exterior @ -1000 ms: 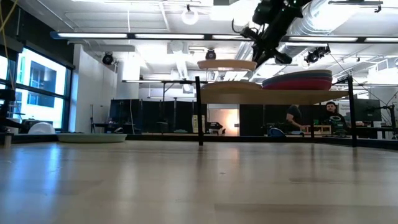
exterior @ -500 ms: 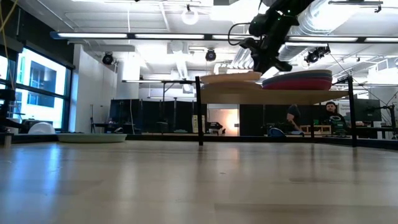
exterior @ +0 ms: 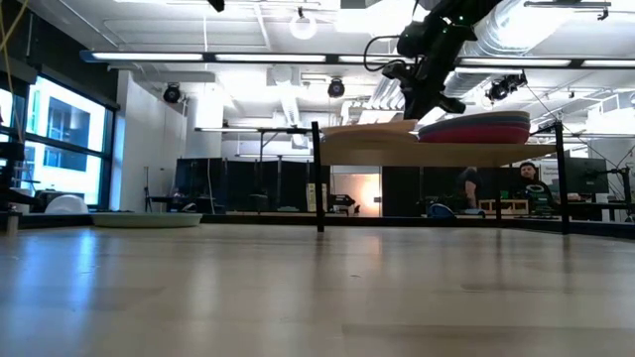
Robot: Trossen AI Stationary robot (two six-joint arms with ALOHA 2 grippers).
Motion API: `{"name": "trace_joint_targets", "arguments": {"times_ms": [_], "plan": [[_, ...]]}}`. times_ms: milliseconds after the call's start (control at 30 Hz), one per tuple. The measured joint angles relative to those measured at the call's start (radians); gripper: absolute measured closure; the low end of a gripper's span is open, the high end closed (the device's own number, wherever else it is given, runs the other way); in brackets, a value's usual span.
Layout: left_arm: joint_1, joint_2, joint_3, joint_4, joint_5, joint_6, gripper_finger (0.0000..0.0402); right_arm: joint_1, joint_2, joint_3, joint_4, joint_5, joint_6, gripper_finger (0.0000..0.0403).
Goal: Place and stack plates onto a shelf
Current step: Stack the white plate on top of the gray plate on the shelf
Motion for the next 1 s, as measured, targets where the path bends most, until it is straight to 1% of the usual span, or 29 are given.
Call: {"name": "trace_joint_targets", "arguments": {"times_ms": [267, 667, 867, 1000], "plan": [[0.010, 0.000, 0.000, 0.000, 0.000, 0.000, 0.0273, 0.000, 0.000, 0.000, 0.046, -0.004, -0.014, 0.0402], [0.010, 0.000, 0.000, 0.000, 0.000, 0.020, 0.0273, 0.000, 0.000, 0.000, 0.039, -0.020, -0.017, 0.0402], [0.010, 0.000, 0.000, 0.000, -0.050, 0.071, 0.0273, 0.000, 0.001, 0.000, 0.032, -0.027, -0.016, 0.0402], [0.010, 0.000, 0.000, 0.010, -0.051, 0.045, 0.0273, 0.005, 0.006, 0.000, -0.009, -0.034, 0.009, 0.0402]]}}
